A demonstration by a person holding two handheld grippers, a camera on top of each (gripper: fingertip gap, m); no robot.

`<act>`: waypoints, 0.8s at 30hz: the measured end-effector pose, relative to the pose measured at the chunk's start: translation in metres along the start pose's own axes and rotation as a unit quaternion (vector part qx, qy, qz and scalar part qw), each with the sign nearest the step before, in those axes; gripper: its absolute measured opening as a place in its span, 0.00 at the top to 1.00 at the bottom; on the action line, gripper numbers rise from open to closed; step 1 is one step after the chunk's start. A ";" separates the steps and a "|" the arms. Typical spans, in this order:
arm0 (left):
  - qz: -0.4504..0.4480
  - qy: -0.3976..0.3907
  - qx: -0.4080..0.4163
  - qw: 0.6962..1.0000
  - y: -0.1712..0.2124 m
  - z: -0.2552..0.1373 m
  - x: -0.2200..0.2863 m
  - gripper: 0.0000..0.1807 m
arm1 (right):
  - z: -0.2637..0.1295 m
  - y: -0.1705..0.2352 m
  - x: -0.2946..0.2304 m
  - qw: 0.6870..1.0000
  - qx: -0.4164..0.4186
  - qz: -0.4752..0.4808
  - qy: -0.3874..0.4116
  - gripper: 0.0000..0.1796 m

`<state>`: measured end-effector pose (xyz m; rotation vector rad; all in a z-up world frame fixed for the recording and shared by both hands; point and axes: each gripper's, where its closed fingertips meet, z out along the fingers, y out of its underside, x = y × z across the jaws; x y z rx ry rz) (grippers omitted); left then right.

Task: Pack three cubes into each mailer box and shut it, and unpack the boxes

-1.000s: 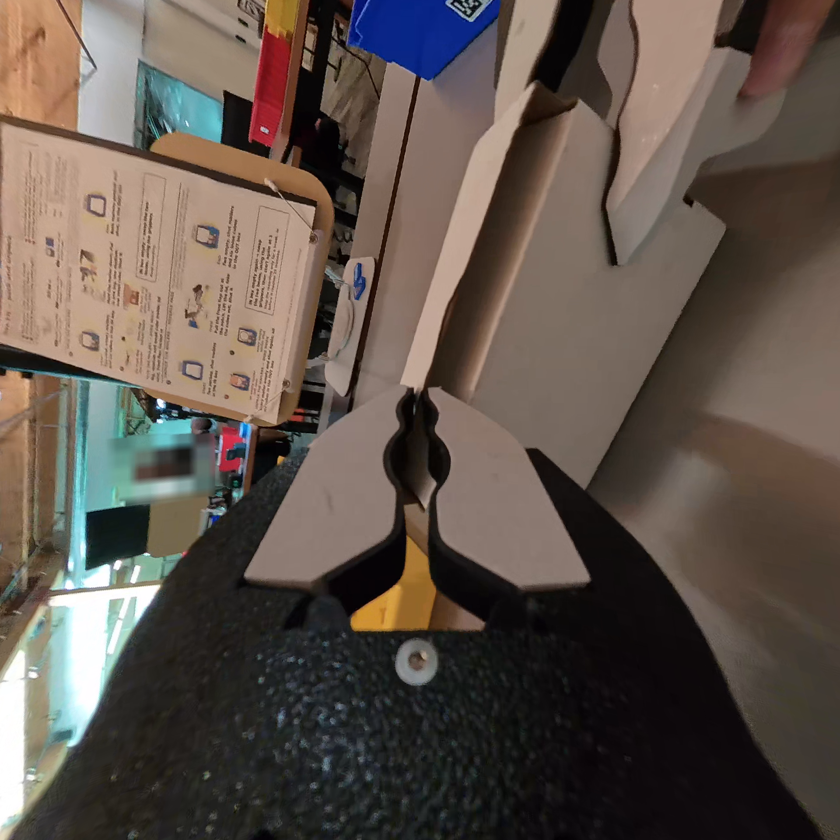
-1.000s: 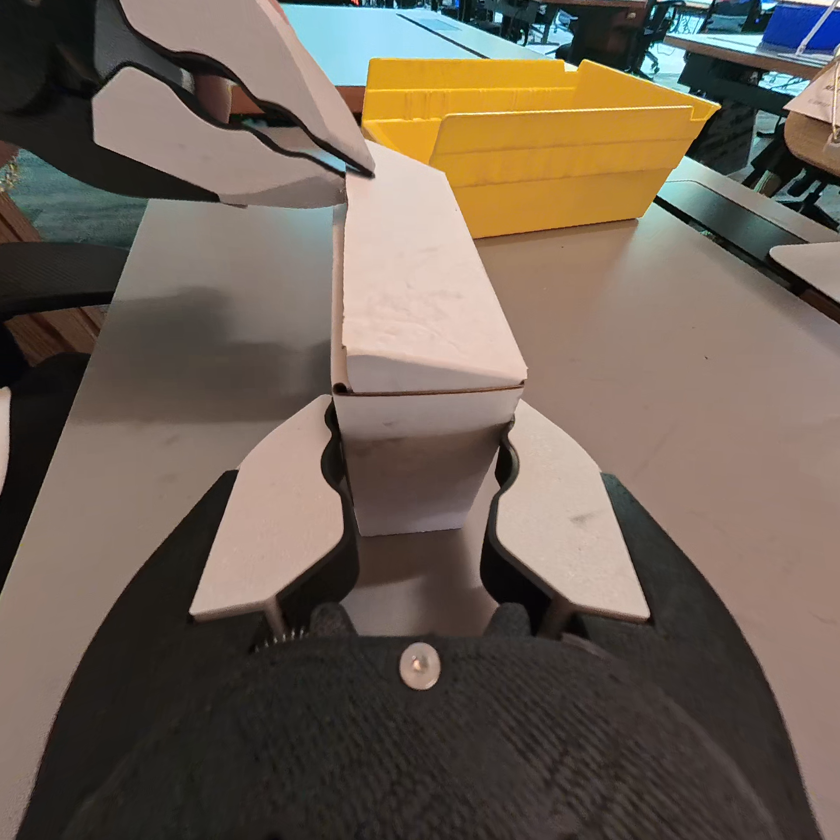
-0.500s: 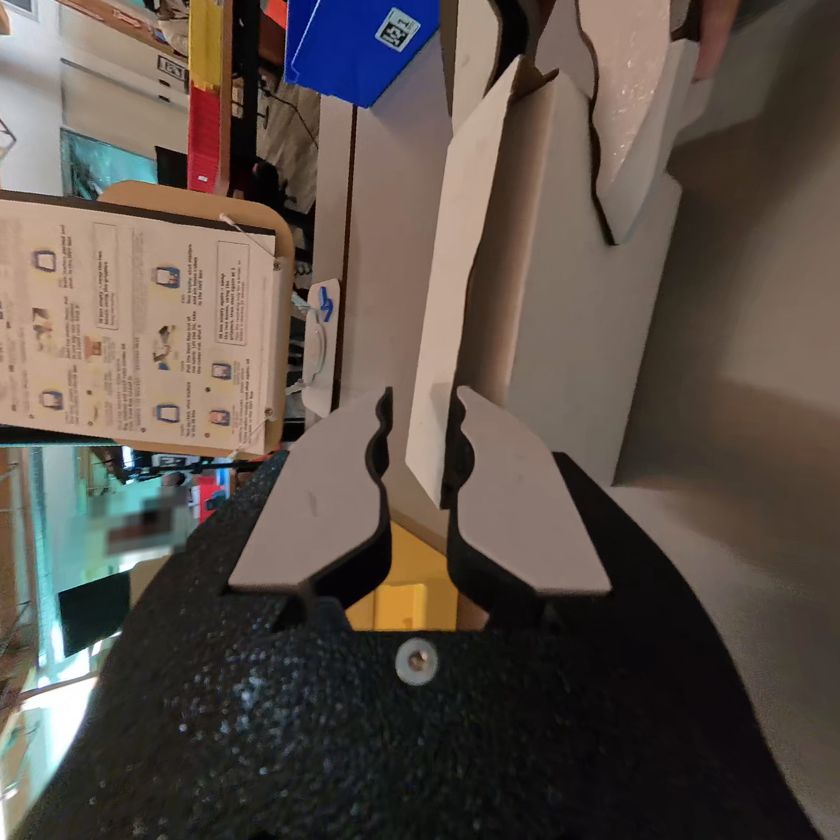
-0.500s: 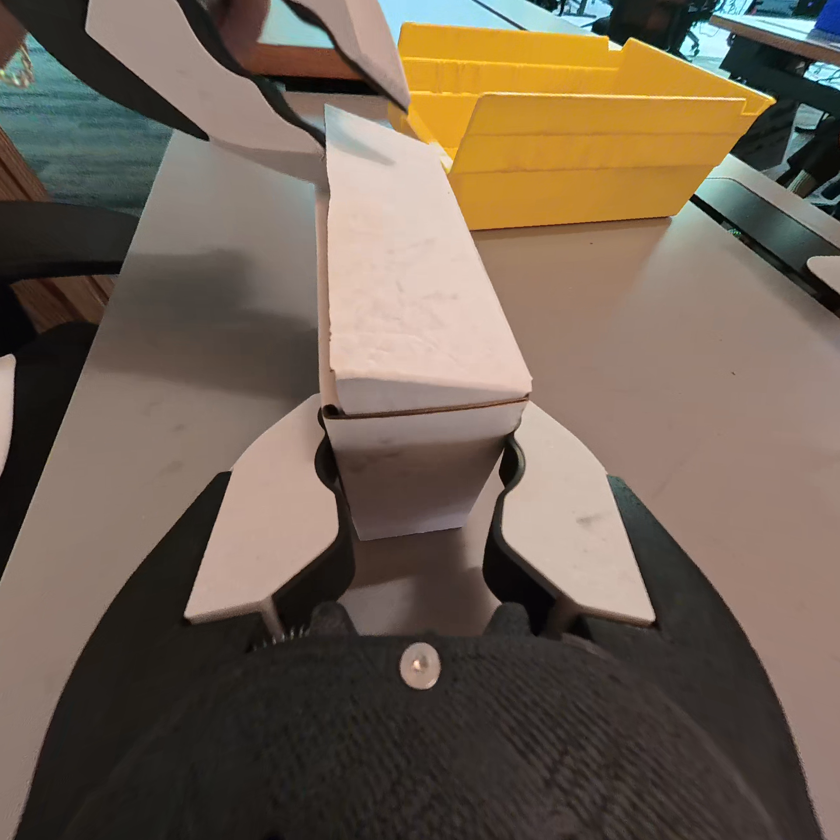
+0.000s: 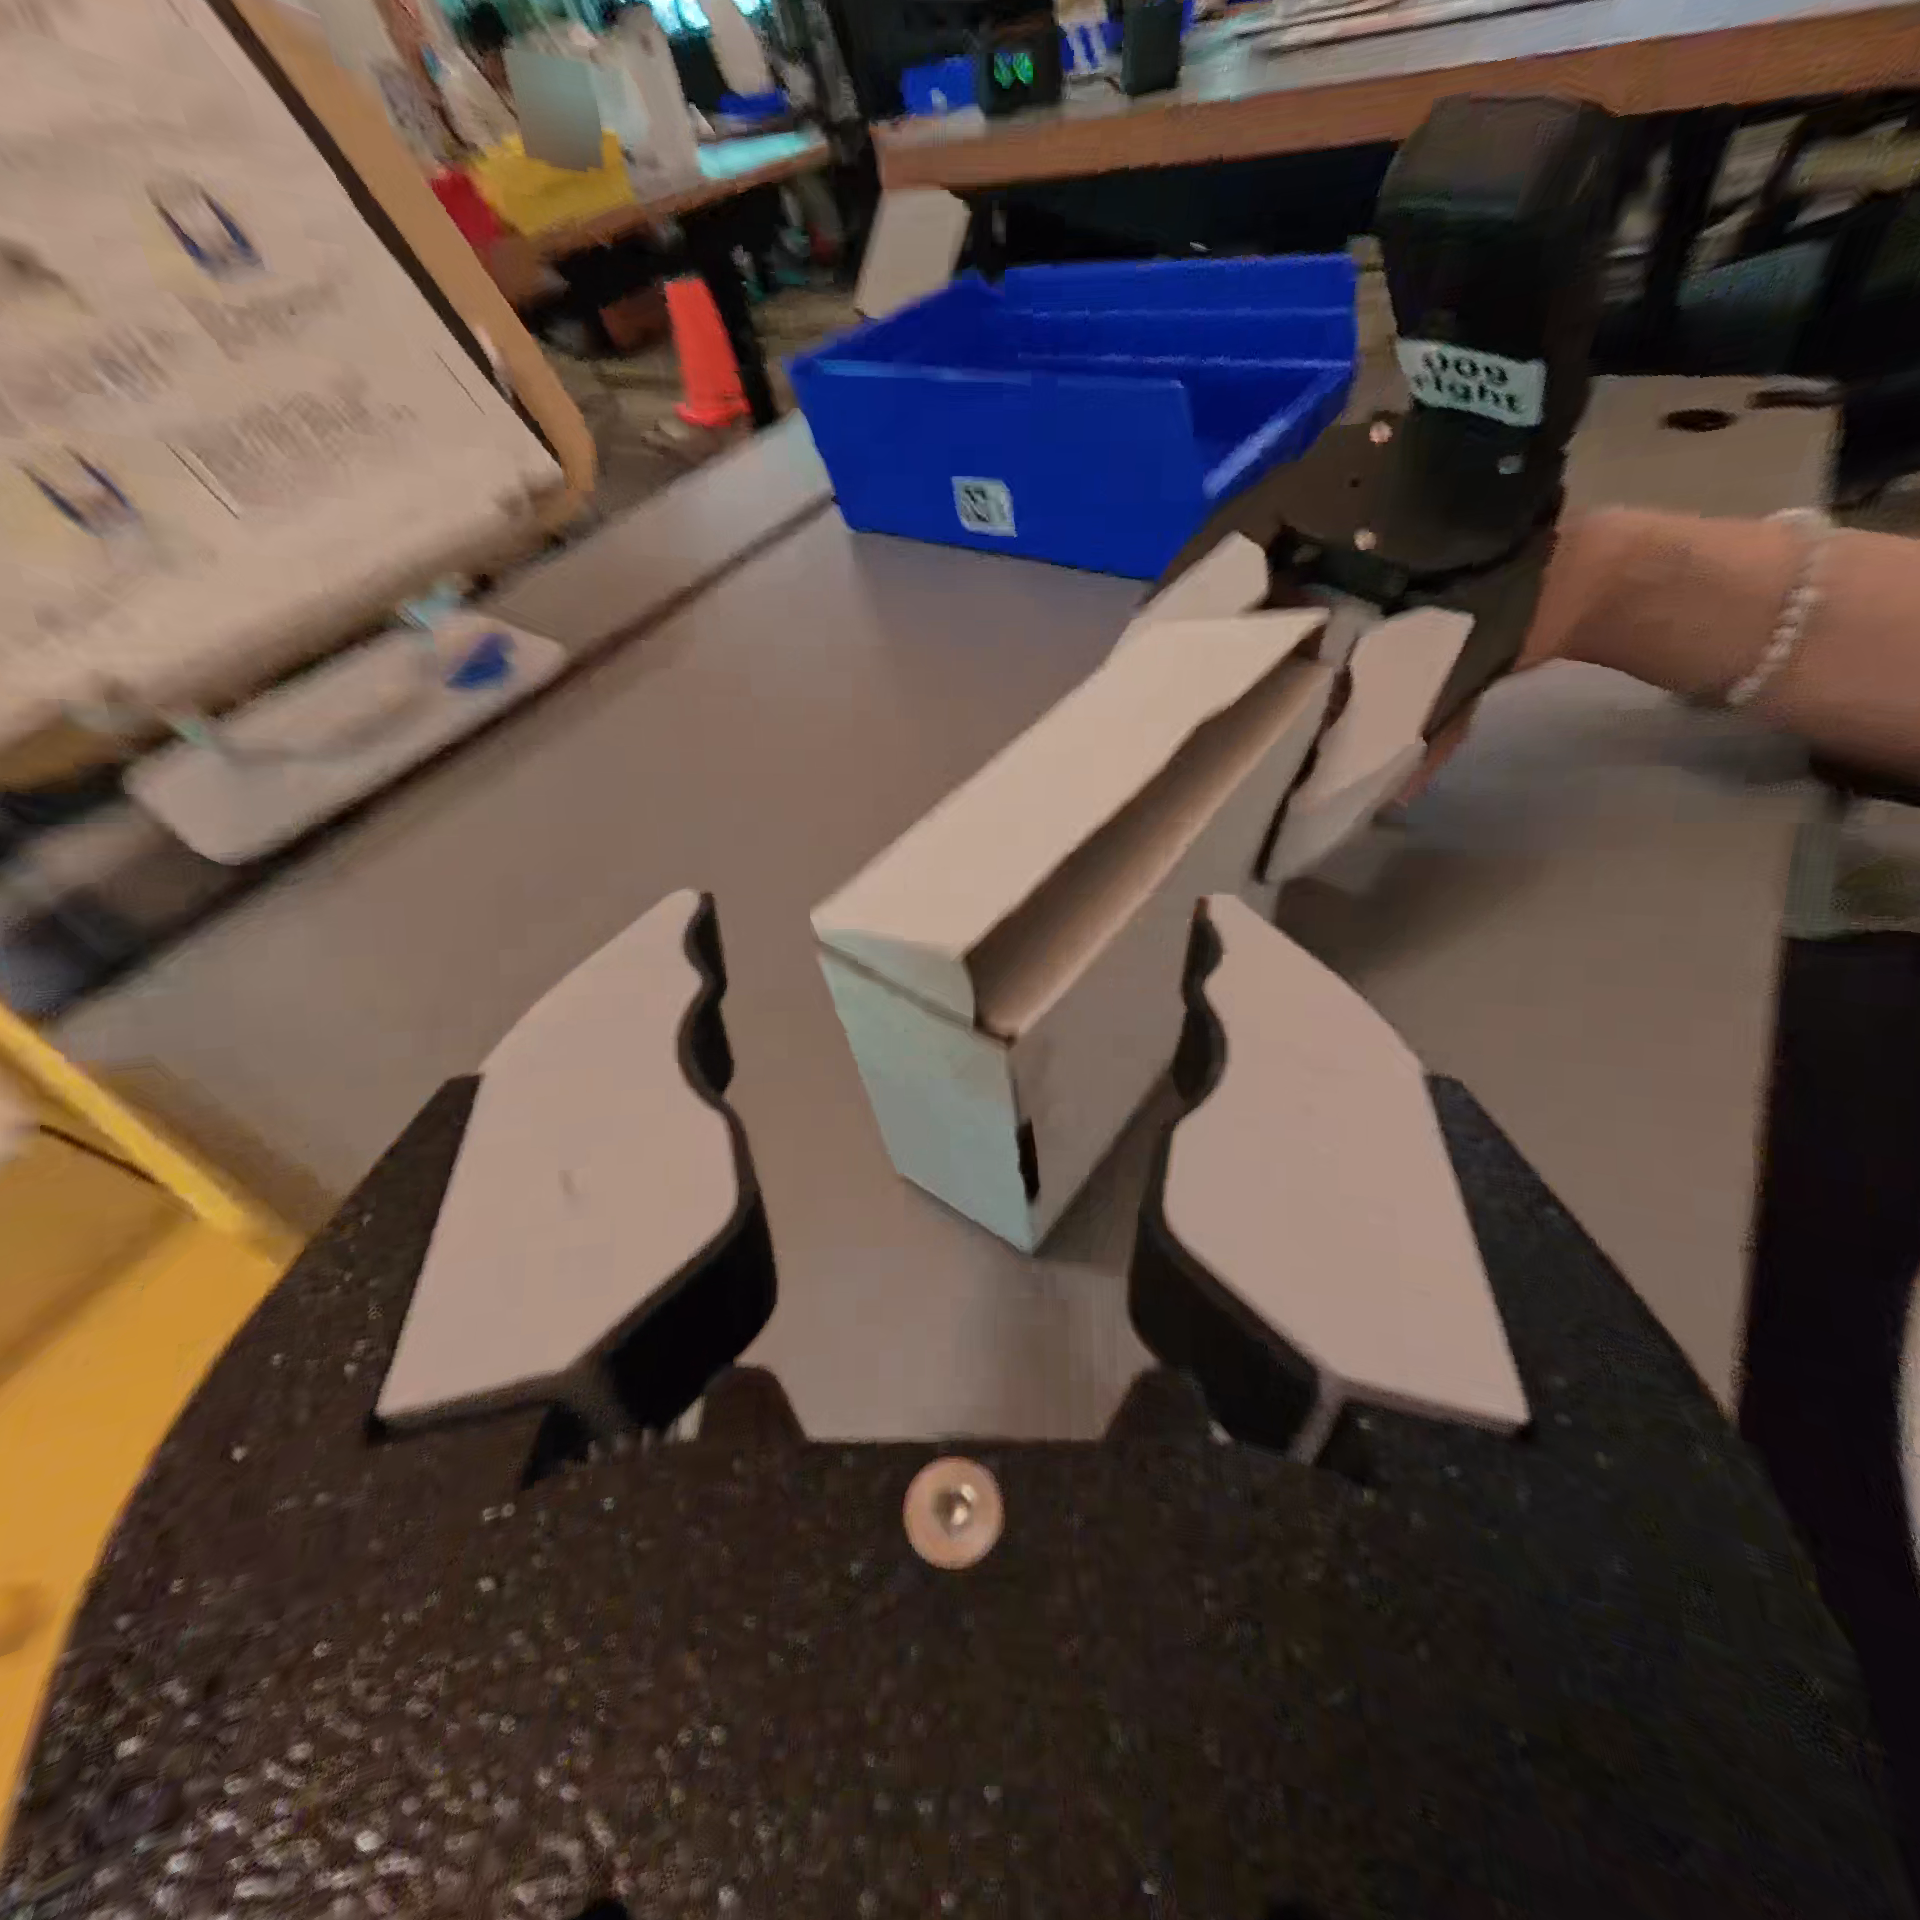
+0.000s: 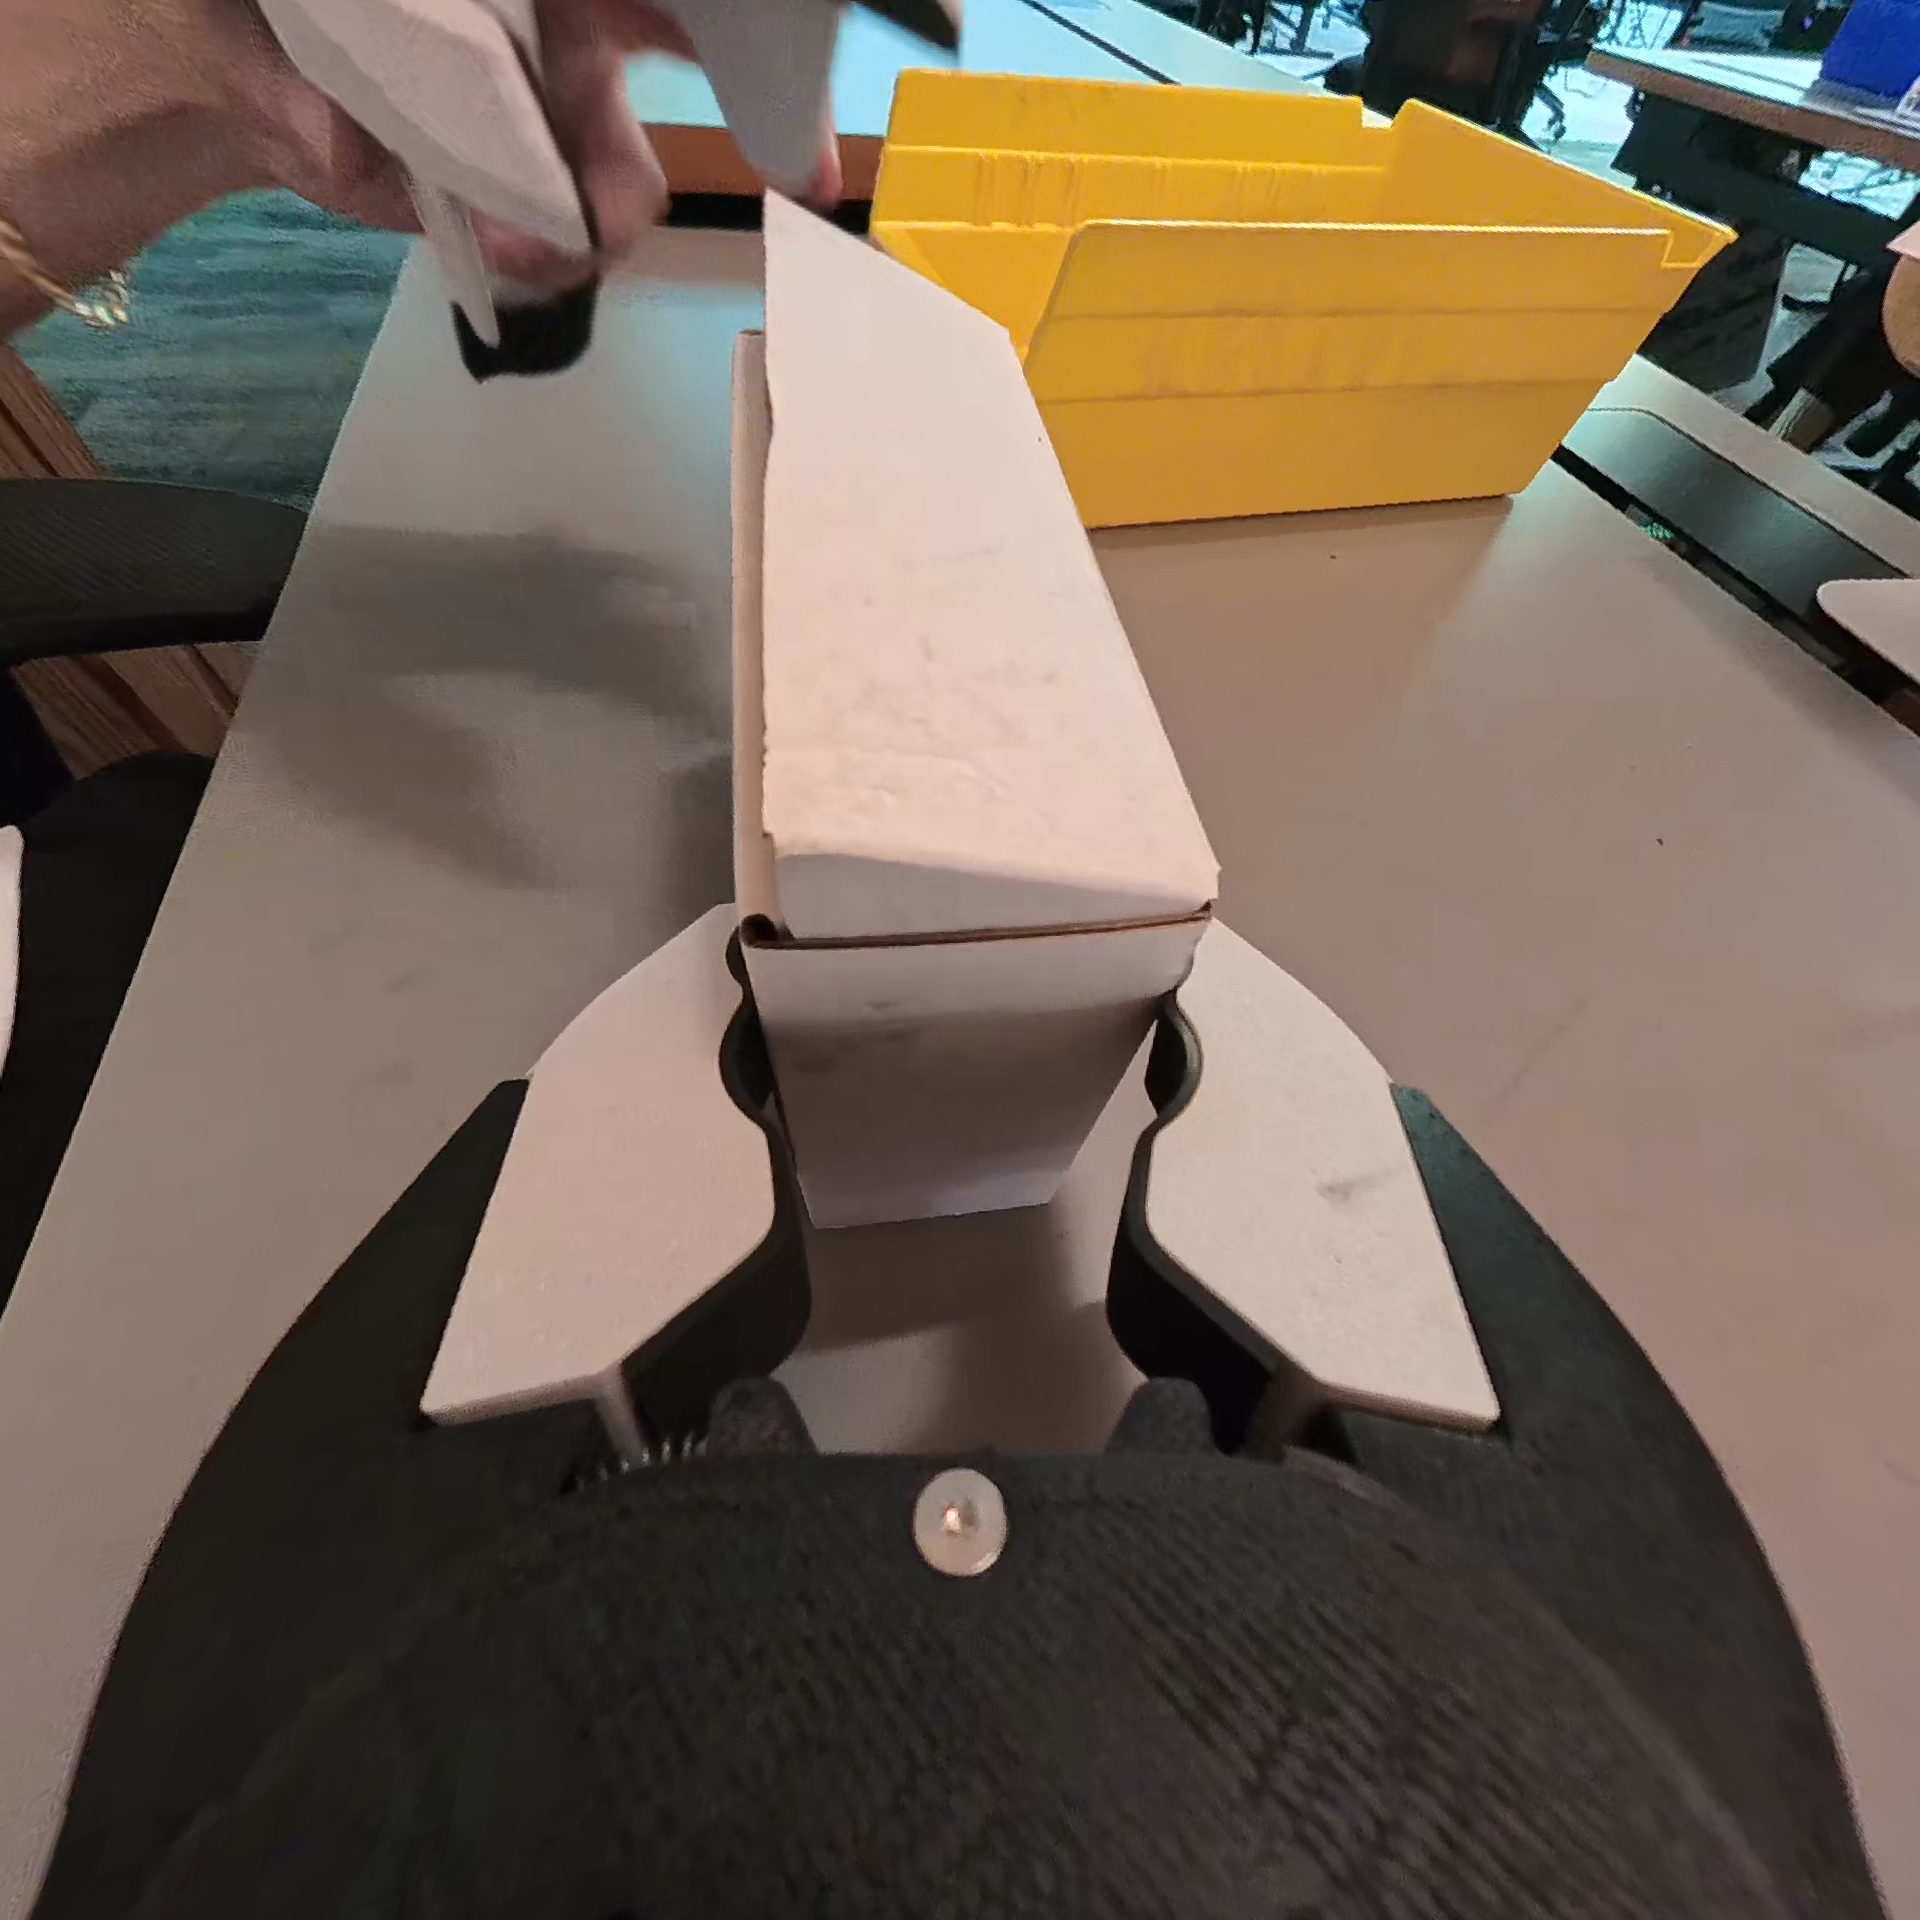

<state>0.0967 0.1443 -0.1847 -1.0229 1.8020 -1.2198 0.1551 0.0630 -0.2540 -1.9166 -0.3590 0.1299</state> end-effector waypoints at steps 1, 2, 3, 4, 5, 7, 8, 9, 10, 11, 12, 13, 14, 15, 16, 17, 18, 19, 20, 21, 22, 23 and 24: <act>-0.029 0.030 -0.019 0.999 0.016 0.001 0.001 0.51 | 0.000 0.000 -0.001 1.000 0.004 -0.002 -0.005 0.60; -0.046 0.057 -0.042 0.996 0.032 0.003 0.004 0.49 | 0.000 -0.001 -0.002 1.000 0.005 -0.002 -0.010 0.60; -0.052 0.081 -0.057 0.994 0.044 0.007 0.009 0.47 | 0.000 -0.001 -0.003 1.000 0.006 -0.003 -0.015 0.60; -0.050 0.097 -0.064 0.992 0.053 0.012 0.013 0.46 | 0.001 -0.001 -0.004 1.000 0.006 -0.002 -0.017 0.60; -0.042 0.111 -0.068 0.991 0.058 0.018 0.018 0.46 | 0.001 -0.001 -0.004 1.000 0.006 -0.001 -0.020 0.60; -0.024 0.128 -0.065 0.989 0.062 0.031 0.023 0.46 | 0.002 -0.002 -0.006 1.000 0.007 -0.002 -0.027 0.60; -0.019 0.132 -0.058 0.989 0.062 0.038 0.023 0.46 | 0.003 -0.002 -0.008 0.999 0.007 -0.003 -0.031 0.60; -0.023 0.142 -0.054 0.988 0.062 0.044 0.024 0.46 | 0.004 -0.003 -0.009 0.999 0.008 -0.004 -0.035 0.60; -0.034 0.159 -0.062 0.985 0.064 0.049 0.027 0.49 | 0.005 -0.003 -0.010 0.999 0.008 -0.004 -0.036 0.60; -0.042 0.172 -0.073 0.981 0.065 0.053 0.028 0.51 | 0.005 -0.003 -0.011 0.999 0.006 -0.003 -0.037 0.60; -0.039 0.181 -0.071 0.980 0.064 0.055 0.028 0.51 | 0.005 -0.003 -0.010 0.999 0.000 -0.001 -0.032 0.60; -0.029 0.181 -0.073 0.980 0.065 0.056 0.028 0.52 | 0.003 0.000 -0.008 0.999 -0.016 -0.008 -0.027 0.59; -0.019 0.179 -0.073 0.981 0.065 0.057 0.028 0.53 | -0.001 0.006 -0.007 0.998 -0.046 -0.025 -0.020 0.57; -0.016 0.175 -0.073 0.982 0.065 0.057 0.028 0.53 | -0.008 0.010 0.000 0.996 -0.073 -0.048 0.005 0.52; -0.016 0.169 -0.072 0.983 0.065 0.057 0.027 0.53 | -0.016 0.007 0.006 0.993 -0.084 -0.072 0.034 0.49; -0.014 0.162 -0.071 0.984 0.065 0.058 0.026 0.53 | -0.025 -0.002 0.010 0.991 -0.079 -0.090 0.054 0.50; -0.009 0.158 -0.069 0.985 0.065 0.057 0.026 0.53 | -0.032 -0.016 0.009 0.991 -0.059 -0.097 0.066 0.52; -0.004 0.156 -0.068 0.985 0.065 0.057 0.026 0.53 | -0.037 -0.032 0.006 0.992 -0.029 -0.101 0.073 0.55; -0.006 0.157 -0.069 0.985 0.065 0.057 0.026 0.53 | -0.039 -0.047 0.002 0.991 -0.004 -0.111 0.076 0.58; -0.010 0.159 -0.070 0.985 0.065 0.058 0.026 0.53 | -0.040 -0.056 0.000 0.988 0.001 -0.133 0.083 0.62; -0.015 0.161 -0.073 0.984 0.066 0.058 0.025 0.53 | -0.039 -0.059 0.001 0.981 -0.014 -0.163 0.102 0.63; -0.019 0.162 -0.074 0.984 0.066 0.059 0.025 0.53 | -0.037 -0.058 0.005 0.972 -0.041 -0.198 0.123 0.64; -0.019 0.162 -0.074 0.984 0.066 0.059 0.025 0.53 | -0.035 -0.058 0.007 0.963 -0.059 -0.229 0.132 0.67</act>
